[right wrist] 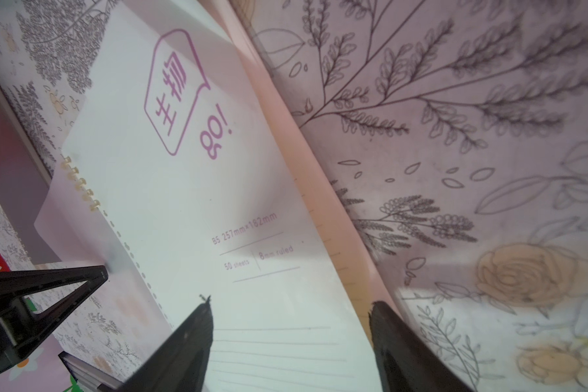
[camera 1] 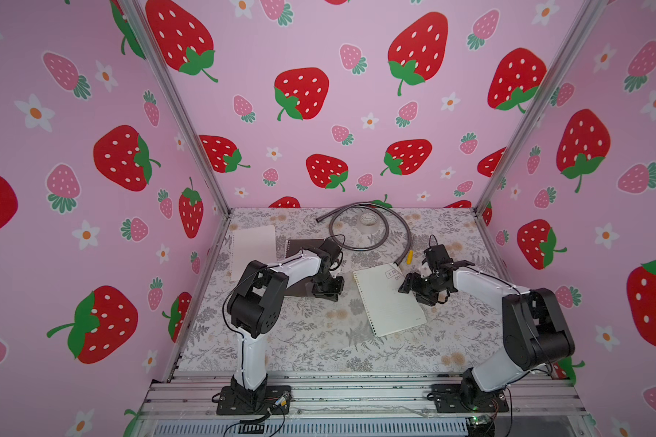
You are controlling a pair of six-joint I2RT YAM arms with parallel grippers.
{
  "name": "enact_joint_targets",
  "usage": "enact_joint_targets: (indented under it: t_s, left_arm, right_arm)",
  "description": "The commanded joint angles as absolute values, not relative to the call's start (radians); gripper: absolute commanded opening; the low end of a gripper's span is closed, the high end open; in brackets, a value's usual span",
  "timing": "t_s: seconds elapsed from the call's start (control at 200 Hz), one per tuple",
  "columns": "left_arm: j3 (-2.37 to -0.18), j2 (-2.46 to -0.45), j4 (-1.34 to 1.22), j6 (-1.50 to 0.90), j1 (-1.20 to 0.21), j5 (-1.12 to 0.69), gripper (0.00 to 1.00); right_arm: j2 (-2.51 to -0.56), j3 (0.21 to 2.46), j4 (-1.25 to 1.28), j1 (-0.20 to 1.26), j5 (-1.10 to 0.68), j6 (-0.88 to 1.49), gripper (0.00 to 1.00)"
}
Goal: Tear off pages from different notebooks
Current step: Open the notebook at the center of the board.
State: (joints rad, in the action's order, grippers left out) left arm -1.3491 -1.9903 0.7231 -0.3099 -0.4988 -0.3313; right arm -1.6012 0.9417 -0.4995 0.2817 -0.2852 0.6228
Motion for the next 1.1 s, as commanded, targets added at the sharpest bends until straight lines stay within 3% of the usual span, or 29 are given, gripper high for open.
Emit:
enact_joint_targets:
  t_s: [0.0, 0.155, 1.096]
  left_arm:
    - [-1.374, -1.991, 0.755, -0.298, -0.505, -0.307, 0.00]
    - [-1.374, -1.989, 0.756, -0.296, -0.506, -0.304, 0.00]
    - [-1.378, -1.983, 0.762, -0.298, -0.511, -0.284, 0.00]
  right_arm:
    - [-1.574, 0.984, -0.542, 0.284, -0.250, 0.587, 0.75]
    - [-1.586, 1.013, -0.573, 0.284, -0.171, 0.559, 0.75]
    - [-1.671, 0.996, -0.507, 0.296, -0.302, 0.542, 0.75]
